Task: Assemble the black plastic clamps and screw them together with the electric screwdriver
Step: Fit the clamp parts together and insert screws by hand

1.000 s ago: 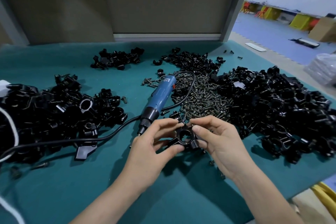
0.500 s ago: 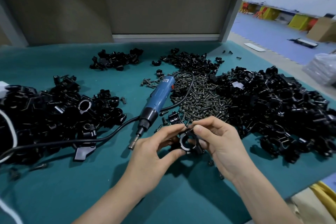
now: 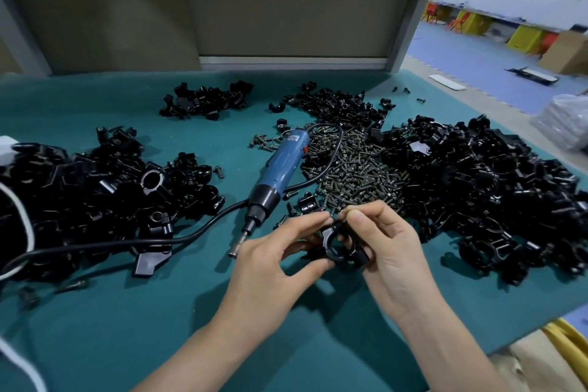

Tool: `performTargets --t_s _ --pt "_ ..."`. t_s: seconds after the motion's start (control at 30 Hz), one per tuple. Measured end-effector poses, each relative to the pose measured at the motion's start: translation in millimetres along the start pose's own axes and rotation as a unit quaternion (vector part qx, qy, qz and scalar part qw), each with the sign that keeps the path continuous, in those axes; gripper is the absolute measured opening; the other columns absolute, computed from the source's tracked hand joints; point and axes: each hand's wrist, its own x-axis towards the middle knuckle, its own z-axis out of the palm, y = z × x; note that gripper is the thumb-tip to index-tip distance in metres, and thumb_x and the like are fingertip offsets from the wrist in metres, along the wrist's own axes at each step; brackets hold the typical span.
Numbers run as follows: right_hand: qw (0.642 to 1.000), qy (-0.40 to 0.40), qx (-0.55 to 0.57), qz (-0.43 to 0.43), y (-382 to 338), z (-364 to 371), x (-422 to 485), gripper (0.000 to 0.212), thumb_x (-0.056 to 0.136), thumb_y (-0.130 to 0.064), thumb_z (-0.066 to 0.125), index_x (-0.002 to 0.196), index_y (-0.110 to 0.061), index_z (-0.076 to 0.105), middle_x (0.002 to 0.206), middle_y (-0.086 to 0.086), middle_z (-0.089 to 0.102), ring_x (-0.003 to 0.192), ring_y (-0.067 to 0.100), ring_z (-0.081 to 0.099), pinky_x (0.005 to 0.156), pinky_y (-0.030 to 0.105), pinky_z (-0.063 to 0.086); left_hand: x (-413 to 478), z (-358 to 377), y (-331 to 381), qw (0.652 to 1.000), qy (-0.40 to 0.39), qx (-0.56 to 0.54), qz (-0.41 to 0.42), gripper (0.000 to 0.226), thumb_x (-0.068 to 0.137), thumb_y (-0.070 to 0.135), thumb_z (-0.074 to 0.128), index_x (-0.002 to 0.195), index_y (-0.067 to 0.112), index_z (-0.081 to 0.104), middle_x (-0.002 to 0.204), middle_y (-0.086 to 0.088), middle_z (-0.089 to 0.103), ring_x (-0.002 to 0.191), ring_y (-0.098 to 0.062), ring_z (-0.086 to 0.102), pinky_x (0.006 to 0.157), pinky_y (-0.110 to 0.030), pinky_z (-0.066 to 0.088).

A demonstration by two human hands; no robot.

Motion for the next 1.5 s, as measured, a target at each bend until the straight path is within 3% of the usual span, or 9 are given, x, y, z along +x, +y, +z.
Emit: performTargets --t_s 0.3,0.4,0.57,0.73,0.87,0.93,1.13,1.33,1.5 --pt "1.0 -0.001 -0.028 -0.005 7.8 6.2 0.5 0.014 0.06 -0.033 0.077 0.063 -0.026 0.065 0.085 0.002 0.071 0.079 0.015 0.065 0.07 0.031 0.052 -1.8 -0.7 2.5 1.0 0.011 0.021 0.015 0.058 0.071 0.006 0.081 0.121 0.028 0.063 0.115 0.021 0.068 0.101 0.0 0.066 0.092 -0.014 0.048" --pt "0.999 -0.018 -0.04 0.008 5.3 7.6 1.8 0.016 0.062 -0.036 0.077 0.065 -0.027 0.064 0.09 0.004 0.073 0.082 0.016 0.065 0.065 0.029 0.052 -2.0 -2.1 3.6 0.998 0.028 0.061 0.017 0.06 0.069 0.008 0.084 0.12 0.031 0.064 0.108 0.014 0.071 0.094 0.001 0.066 0.089 -0.013 0.048" --pt "0.996 -0.007 -0.089 -0.021 7.2 9.4 -0.6 0.011 0.073 -0.027 0.076 0.073 -0.026 0.066 0.087 0.003 0.072 0.085 0.016 0.064 0.073 0.033 0.05 -1.2 -0.6 8.5 0.992 0.048 0.116 0.011 0.06 0.066 0.011 0.086 0.116 0.036 0.066 0.088 0.018 0.062 0.065 -0.006 0.054 0.062 -0.01 0.045" --pt "0.965 -0.017 -0.244 -0.095 14.6 16.3 -9.9 0.018 0.077 -0.013 0.071 0.087 -0.027 0.067 0.087 -0.008 0.07 0.084 0.004 0.065 0.074 0.019 0.049 -2.3 6.3 5.7 0.988 0.064 0.14 0.002 0.065 0.059 0.01 0.089 0.115 0.031 0.062 0.102 0.02 0.057 0.088 0.006 0.058 0.077 -0.009 0.047" --pt "0.921 -0.025 -0.366 -0.131 18.8 15.7 -15.7 0.029 0.083 -0.006 0.069 0.096 -0.031 0.066 0.094 -0.014 0.068 0.096 0.008 0.063 0.085 0.027 0.05 -2.1 8.5 2.8 0.984 0.085 0.153 -0.023 0.057 0.062 0.007 0.086 0.109 0.032 0.062 0.094 0.018 0.053 0.08 -0.005 0.06 0.07 -0.03 0.055" --pt "0.913 -0.027 -0.381 -0.145 20.2 14.5 -17.6 0.028 0.083 -0.006 0.07 0.099 -0.029 0.066 0.095 -0.014 0.068 0.097 0.009 0.063 0.086 0.031 0.051 -2.0 8.7 2.8 0.984 0.081 0.156 -0.034 0.056 0.062 0.006 0.086 0.108 0.028 0.063 0.09 0.018 0.049 0.076 -0.009 0.058 0.068 -0.033 0.056" --pt "0.887 -0.059 -0.402 -0.218 24.5 4.5 -19.7 0.024 0.081 -0.007 0.067 0.101 -0.019 0.069 0.097 -0.017 0.064 0.097 0.007 0.063 0.081 0.016 0.048 -0.7 1.9 5.3 0.986 0.028 0.138 -0.088 0.049 0.062 0.009 0.085 0.1 0.035 0.068 0.093 0.015 0.059 0.084 0.0 0.059 0.075 -0.007 0.044" --pt "0.868 -0.075 -0.408 -0.274 24.6 -8.6 -19.2 0.032 0.082 0.001 0.064 0.105 -0.02 0.067 0.104 -0.012 0.062 0.102 0.006 0.062 0.085 0.017 0.049 3.1 -6.4 9.8 0.984 -0.068 0.04 -0.159 0.046 0.071 0.01 0.082 0.109 0.034 0.07 0.103 0.018 0.071 0.094 -0.008 0.067 0.088 -0.029 0.054" --pt "0.86 -0.112 -0.426 -0.257 19.2 -13.0 -16.4 0.031 0.089 0.001 0.058 0.113 -0.016 0.067 0.109 -0.003 0.057 0.103 0.012 0.06 0.083 0.022 0.052 3.0 -7.5 6.4 0.981 -0.07 -0.027 -0.181 0.037 0.072 0.009 0.08 0.101 0.03 0.073 0.093 0.013 0.075 0.092 -0.007 0.07 0.083 -0.023 0.055"
